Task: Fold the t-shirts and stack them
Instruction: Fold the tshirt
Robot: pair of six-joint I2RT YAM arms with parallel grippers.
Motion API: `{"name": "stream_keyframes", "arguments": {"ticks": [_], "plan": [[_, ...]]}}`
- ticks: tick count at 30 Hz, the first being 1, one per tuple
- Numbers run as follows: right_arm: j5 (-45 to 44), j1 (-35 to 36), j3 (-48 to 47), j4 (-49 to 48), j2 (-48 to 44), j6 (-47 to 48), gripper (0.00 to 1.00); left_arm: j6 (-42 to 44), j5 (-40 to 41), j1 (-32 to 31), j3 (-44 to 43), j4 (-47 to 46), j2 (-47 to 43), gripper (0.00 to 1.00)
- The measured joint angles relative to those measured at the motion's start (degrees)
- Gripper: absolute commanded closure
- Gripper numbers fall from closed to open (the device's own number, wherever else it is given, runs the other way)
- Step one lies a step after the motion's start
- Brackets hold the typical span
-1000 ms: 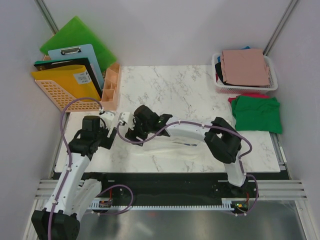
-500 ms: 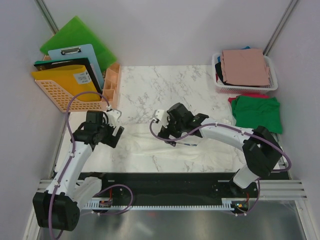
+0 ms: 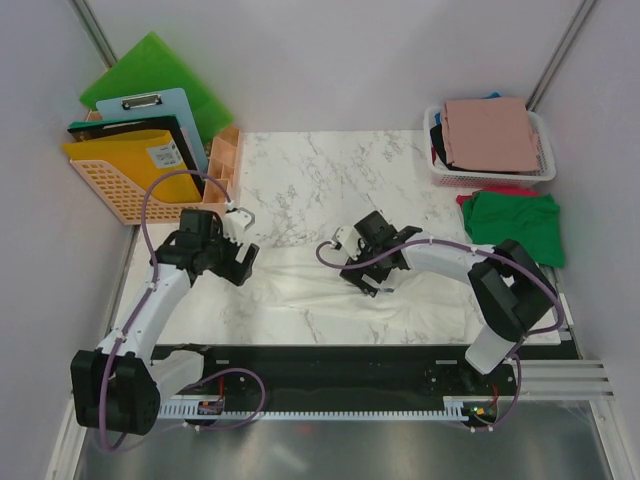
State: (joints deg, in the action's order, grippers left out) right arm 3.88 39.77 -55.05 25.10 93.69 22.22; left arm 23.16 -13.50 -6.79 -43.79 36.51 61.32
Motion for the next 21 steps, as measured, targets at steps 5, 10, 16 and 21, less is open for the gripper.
{"name": "stream_keyframes", "arguments": {"ticks": [5,10,16,21], "plan": [[0.7,-2.0,-2.2,-0.8,3.9,-1.3,0.02,1.1,-0.2,-1.6,0.1,-3.0,2.5,0.0],[0.7,-2.4,-2.3,-1.2,4.1,-1.9,0.02,2.1,-0.2,-1.9,0.4,-4.7,3.5,0.0],[2.0,-3.3,-2.3,-1.1,4.2,-2.9,0.02,3.1,0.1,-3.0,1.5,-6.9,5.6,0.0],[2.8,-3.7,-2.2,-1.2,4.2,-3.0,0.02,4.0,4.5,-4.0,3.0,-8.2,15.5,0.0]]}}
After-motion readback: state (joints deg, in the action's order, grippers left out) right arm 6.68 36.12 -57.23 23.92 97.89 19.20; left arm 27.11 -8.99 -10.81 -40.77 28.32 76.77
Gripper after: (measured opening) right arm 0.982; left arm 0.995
